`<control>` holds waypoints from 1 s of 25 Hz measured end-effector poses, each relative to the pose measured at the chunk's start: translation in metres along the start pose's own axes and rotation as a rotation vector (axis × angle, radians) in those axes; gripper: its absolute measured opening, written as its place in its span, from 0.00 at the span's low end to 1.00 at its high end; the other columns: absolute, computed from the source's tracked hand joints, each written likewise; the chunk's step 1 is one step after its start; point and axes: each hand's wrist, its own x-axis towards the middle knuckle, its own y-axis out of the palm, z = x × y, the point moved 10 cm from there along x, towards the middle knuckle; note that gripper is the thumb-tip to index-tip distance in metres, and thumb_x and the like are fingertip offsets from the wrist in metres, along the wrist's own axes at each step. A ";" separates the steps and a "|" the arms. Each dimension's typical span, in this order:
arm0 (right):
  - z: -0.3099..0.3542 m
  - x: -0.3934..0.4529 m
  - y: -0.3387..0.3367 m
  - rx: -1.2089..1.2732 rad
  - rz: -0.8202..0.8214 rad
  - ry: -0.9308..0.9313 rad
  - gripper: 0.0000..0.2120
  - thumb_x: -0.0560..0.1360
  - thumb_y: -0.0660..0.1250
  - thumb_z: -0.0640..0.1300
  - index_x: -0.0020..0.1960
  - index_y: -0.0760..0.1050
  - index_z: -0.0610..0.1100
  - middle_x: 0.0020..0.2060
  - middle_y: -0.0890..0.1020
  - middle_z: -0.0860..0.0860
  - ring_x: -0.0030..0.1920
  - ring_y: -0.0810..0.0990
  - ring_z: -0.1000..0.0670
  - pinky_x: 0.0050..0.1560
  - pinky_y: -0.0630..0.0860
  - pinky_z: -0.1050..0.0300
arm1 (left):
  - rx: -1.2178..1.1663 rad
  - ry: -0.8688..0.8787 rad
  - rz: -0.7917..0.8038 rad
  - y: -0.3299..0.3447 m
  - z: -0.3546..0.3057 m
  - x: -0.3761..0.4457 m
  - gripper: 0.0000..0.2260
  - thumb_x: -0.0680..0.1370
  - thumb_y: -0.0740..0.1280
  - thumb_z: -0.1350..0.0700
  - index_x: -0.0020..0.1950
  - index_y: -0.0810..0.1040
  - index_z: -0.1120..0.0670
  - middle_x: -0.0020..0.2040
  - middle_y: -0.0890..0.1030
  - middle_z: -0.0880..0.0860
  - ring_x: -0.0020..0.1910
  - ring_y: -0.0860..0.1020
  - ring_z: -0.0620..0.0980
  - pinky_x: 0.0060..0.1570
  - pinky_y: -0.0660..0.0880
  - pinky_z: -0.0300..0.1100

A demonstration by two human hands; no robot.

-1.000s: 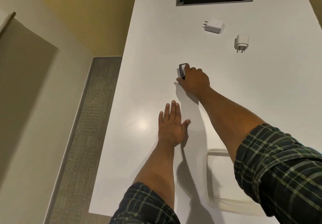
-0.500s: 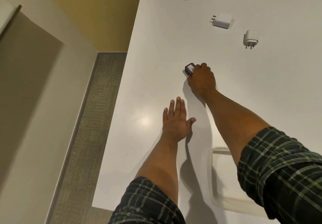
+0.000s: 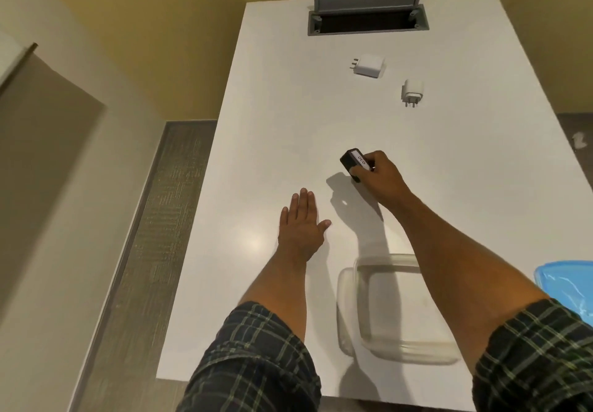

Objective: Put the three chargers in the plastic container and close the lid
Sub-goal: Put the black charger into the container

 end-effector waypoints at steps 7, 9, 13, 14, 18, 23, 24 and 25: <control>-0.002 -0.063 -0.025 0.354 0.197 0.071 0.17 0.68 0.69 0.41 0.56 0.75 0.40 0.44 0.86 0.42 0.35 0.79 0.47 0.34 0.71 0.55 | 0.025 -0.007 0.111 0.012 -0.003 -0.062 0.31 0.87 0.50 0.48 0.83 0.39 0.58 0.84 0.38 0.55 0.84 0.41 0.55 0.81 0.46 0.53; 0.001 -0.082 -0.024 0.287 0.299 0.051 0.14 0.68 0.72 0.40 0.54 0.78 0.40 0.38 0.85 0.43 0.31 0.76 0.49 0.31 0.69 0.58 | 0.010 -0.044 0.088 0.020 -0.007 -0.085 0.30 0.87 0.49 0.48 0.83 0.40 0.58 0.84 0.39 0.56 0.84 0.41 0.55 0.81 0.44 0.51; -0.014 -0.139 -0.029 0.042 0.465 0.038 0.14 0.65 0.78 0.42 0.49 0.82 0.41 0.36 0.85 0.46 0.32 0.79 0.52 0.32 0.72 0.60 | -0.004 -0.066 -0.011 0.042 -0.019 -0.147 0.30 0.87 0.48 0.48 0.83 0.39 0.58 0.84 0.38 0.56 0.84 0.41 0.54 0.82 0.43 0.49; -0.019 -0.158 -0.031 -0.012 0.508 0.034 0.15 0.65 0.80 0.42 0.49 0.82 0.42 0.37 0.86 0.47 0.33 0.81 0.52 0.33 0.74 0.60 | -0.011 -0.061 -0.011 0.050 -0.025 -0.165 0.30 0.87 0.48 0.49 0.83 0.39 0.58 0.84 0.38 0.56 0.84 0.41 0.54 0.82 0.44 0.50; -0.020 -0.185 -0.020 -0.117 0.613 -0.010 0.17 0.61 0.82 0.40 0.47 0.82 0.46 0.38 0.87 0.51 0.33 0.82 0.54 0.35 0.76 0.63 | -0.024 -0.059 0.031 0.063 -0.019 -0.177 0.31 0.87 0.48 0.48 0.83 0.37 0.58 0.83 0.37 0.56 0.84 0.41 0.54 0.82 0.45 0.49; -0.012 -0.208 -0.004 -0.493 0.616 -0.194 0.19 0.61 0.80 0.46 0.50 0.82 0.50 0.39 0.82 0.58 0.37 0.80 0.59 0.37 0.75 0.64 | -0.019 -0.047 0.119 0.067 -0.020 -0.180 0.33 0.86 0.51 0.46 0.83 0.37 0.58 0.83 0.36 0.56 0.83 0.40 0.56 0.82 0.47 0.51; -0.016 -0.214 -0.002 -0.581 0.620 -0.233 0.19 0.61 0.80 0.46 0.51 0.82 0.49 0.41 0.80 0.58 0.40 0.79 0.57 0.39 0.74 0.62 | -0.008 -0.039 0.148 0.069 -0.020 -0.182 0.34 0.86 0.51 0.44 0.83 0.36 0.58 0.83 0.35 0.57 0.83 0.39 0.56 0.82 0.47 0.52; -0.021 -0.219 0.002 -0.655 0.629 -0.268 0.19 0.63 0.79 0.46 0.53 0.81 0.48 0.44 0.79 0.56 0.43 0.78 0.55 0.42 0.75 0.59 | 0.009 -0.031 0.174 0.071 -0.021 -0.183 0.36 0.85 0.53 0.43 0.82 0.36 0.58 0.83 0.34 0.57 0.83 0.38 0.57 0.82 0.47 0.53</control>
